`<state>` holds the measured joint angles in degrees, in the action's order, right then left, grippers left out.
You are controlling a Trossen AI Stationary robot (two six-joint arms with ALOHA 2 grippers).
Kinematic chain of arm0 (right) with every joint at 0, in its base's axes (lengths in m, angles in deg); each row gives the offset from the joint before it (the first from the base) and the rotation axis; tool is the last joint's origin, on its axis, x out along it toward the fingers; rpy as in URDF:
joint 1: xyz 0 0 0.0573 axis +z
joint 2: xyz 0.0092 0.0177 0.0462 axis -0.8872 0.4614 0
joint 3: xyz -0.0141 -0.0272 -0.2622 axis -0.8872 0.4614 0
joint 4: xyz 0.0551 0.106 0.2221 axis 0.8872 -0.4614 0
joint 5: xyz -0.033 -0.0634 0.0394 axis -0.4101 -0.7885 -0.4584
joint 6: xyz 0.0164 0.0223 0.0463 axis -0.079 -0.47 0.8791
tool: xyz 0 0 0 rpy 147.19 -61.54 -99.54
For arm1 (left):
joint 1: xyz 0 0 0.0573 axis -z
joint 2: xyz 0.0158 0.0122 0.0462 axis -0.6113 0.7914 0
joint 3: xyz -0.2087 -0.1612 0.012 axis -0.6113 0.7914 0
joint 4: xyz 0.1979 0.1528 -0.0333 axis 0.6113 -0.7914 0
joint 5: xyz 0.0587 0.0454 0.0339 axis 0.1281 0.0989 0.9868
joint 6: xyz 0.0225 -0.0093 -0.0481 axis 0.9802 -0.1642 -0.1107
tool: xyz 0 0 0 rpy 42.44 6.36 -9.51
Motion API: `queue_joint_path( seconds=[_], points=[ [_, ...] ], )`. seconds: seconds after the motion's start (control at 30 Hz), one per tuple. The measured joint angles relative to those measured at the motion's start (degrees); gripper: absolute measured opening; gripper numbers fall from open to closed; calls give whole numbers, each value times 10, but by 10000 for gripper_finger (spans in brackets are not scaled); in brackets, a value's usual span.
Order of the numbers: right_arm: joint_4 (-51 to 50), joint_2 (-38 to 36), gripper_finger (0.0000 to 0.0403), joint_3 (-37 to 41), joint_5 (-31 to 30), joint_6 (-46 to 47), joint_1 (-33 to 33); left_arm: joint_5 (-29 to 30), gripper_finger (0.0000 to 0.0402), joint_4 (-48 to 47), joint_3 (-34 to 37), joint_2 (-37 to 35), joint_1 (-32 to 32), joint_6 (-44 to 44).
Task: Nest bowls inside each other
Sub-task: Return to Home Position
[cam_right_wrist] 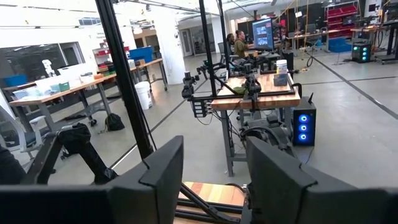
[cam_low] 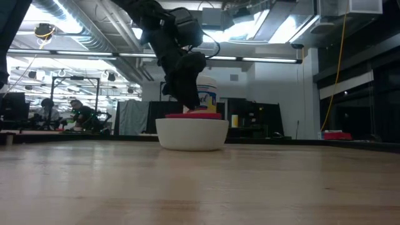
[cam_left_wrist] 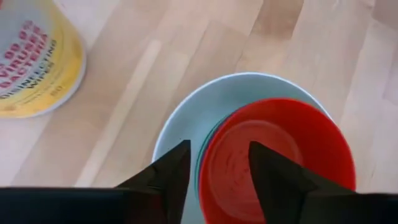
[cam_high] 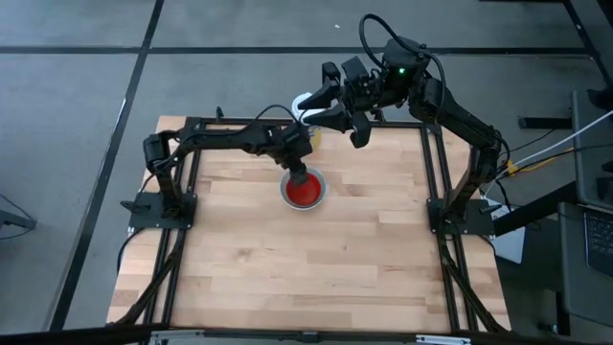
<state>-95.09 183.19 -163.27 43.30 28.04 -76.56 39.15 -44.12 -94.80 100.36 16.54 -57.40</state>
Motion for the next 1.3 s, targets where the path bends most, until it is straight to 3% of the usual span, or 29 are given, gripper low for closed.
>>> queue_joint_path(
  seconds=[0.17,0.4,0.77,1.0,1.2,1.3],
  points=[
    [0,0,183,0,-6,-14,0,10,177,-11,-33,0,0,4],
    [8,-5,173,0,-36,-39,-14,36,177,-11,-117,-39,-3,20],
    [-6,-111,155,0,-57,-41,-58,31,168,27,-247,-230,-37,-5],
    [-93,-181,155,-1,-59,-43,-69,68,166,93,-254,-369,-35,-50],
    [-232,-209,168,0,-56,-12,-69,54,166,39,-253,-453,-28,-18],
    [-285,-226,175,0,-73,-32,-69,47,166,11,-253,-488,-28,-89]
  ],
)
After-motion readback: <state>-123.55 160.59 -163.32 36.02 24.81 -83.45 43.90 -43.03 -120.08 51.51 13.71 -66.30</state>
